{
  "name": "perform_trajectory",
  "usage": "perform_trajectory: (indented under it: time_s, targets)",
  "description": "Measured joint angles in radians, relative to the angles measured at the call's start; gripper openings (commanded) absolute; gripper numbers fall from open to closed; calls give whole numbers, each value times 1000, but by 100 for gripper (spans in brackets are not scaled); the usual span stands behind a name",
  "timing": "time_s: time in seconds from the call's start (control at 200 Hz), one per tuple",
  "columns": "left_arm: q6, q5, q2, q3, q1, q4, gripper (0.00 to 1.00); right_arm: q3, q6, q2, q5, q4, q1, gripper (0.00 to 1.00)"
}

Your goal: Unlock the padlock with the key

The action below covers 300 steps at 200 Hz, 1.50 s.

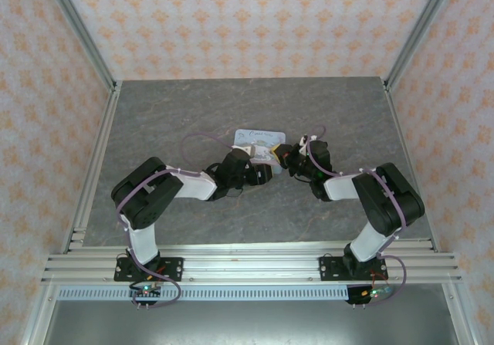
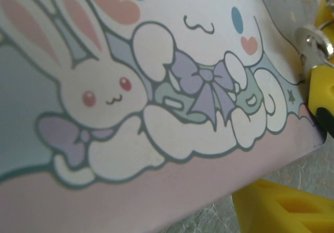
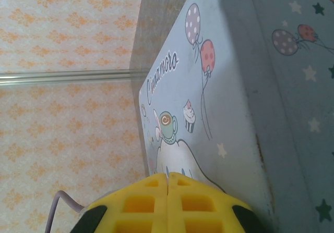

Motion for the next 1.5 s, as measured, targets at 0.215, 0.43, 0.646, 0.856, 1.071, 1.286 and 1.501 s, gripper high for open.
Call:
perform_trajectory:
  time_s: [0.215,0.43,0.646,0.856,1.071,1.286,1.501]
  targets:
    - [-34,18,3,2,-5,40,66,0,0,13,-1,18,0,0]
    - [-117,28,3,-15,-11,107,65,0,0,23,-1,37,0,0]
    - [-189,26,36,-37,-11,201,65,2,3,32,-7,51,0,0]
    - [-254,-11,60,-71,-21,305,65,3,3,36,-8,56,0,0]
    - [-299,-51,69,-97,-32,373,60,4,3,37,-16,56,0,0]
    - [-341,-61,43,-135,-42,393,57,4,3,39,-18,57,0,0]
    - [-362,-71,20,-142,-50,396,56,4,8,51,-24,79,0,0]
